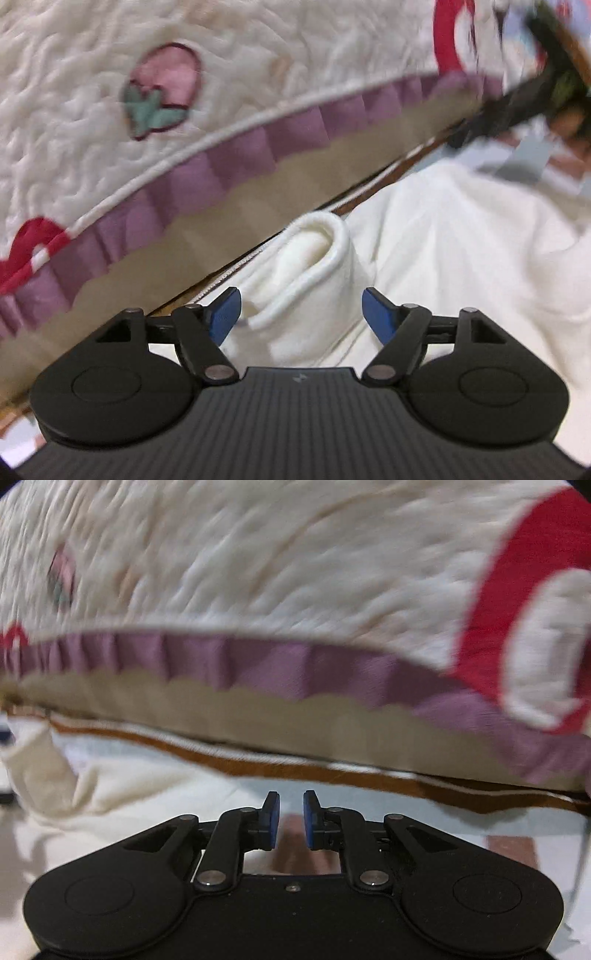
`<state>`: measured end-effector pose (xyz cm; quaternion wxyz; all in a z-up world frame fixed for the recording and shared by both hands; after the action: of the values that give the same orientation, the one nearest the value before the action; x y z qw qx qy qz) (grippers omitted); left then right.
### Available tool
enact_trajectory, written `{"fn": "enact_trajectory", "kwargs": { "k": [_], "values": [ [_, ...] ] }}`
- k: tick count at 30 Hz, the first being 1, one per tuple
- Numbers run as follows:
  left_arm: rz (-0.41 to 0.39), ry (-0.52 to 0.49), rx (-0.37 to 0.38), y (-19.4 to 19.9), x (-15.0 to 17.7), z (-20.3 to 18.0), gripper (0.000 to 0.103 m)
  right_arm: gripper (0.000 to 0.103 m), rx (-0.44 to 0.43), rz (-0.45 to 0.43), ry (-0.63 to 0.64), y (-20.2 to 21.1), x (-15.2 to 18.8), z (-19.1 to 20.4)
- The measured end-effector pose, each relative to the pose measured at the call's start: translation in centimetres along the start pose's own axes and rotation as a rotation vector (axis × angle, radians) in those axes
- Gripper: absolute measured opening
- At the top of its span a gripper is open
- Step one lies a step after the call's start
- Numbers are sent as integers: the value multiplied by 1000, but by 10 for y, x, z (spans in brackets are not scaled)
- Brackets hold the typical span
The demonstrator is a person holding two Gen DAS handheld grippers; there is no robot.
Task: Fold clothes
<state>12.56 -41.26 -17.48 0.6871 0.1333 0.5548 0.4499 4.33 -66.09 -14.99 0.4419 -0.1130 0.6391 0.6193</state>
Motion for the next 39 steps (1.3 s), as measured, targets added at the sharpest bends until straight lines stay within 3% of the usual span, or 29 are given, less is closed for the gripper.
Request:
{"fn": "enact_trajectory", "kwargs": {
  "k": [1,2,3,5,10,13,16,19,20,22,26,29,30,34,36,39],
  "values": [
    [21,-4,-7,-9,-2,-2,72,14,-18,-1,-20,6,1,-9],
    [43,-7,-14,-18,-3,-2,54,15,-36,-2,-40,13,1,-18],
    [74,-14,-25,-25,-5,-1,11,20,-54,-2,-60,19,2,-27],
    [148,-51,-68,-37,-9,2,6,22,-103,11,-92,30,9,-43],
    [178,-83,-229,-45,-28,29,6,23,-167,56,-76,52,46,-70],
    [204,12,-331,-56,-23,61,6,23,-154,70,-69,66,69,-83],
    [246,98,-352,-72,-8,73,6,23,-128,68,-68,87,85,-96],
    [249,145,-340,-81,-2,67,11,29,-118,45,-88,117,106,-108],
    [243,162,-335,-80,-3,65,12,35,-114,34,-98,127,113,-112],
    [230,223,-309,-73,-5,63,22,46,-90,9,-136,150,130,-121],
    [161,317,-244,-45,-15,52,50,51,-47,-17,-257,195,174,-146],
    [126,297,-206,-24,-21,30,51,57,-44,-12,-367,223,210,-161],
    [118,284,-196,-18,-23,21,51,61,-66,-1,-413,229,222,-164],
    [77,277,-132,2,-25,-15,51,63,-164,28,-566,241,258,-160],
    [65,301,-77,9,-25,-33,51,66,-183,53,-573,239,267,-150],
    [65,292,-14,12,-19,-46,51,66,-106,55,-467,227,266,-135]
  ]
}}
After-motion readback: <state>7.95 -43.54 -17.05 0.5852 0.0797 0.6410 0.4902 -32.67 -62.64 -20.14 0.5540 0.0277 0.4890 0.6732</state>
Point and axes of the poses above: each gripper's, at about its wrist camera, not at the fingertips, and y roughly against the way its jaws point, z to its left, x to its underside, the point moved 7 cm from there along -y, roughly the way its jaws point, and after that the axes turned 8 degrees about -y, right-handed, at the moved point
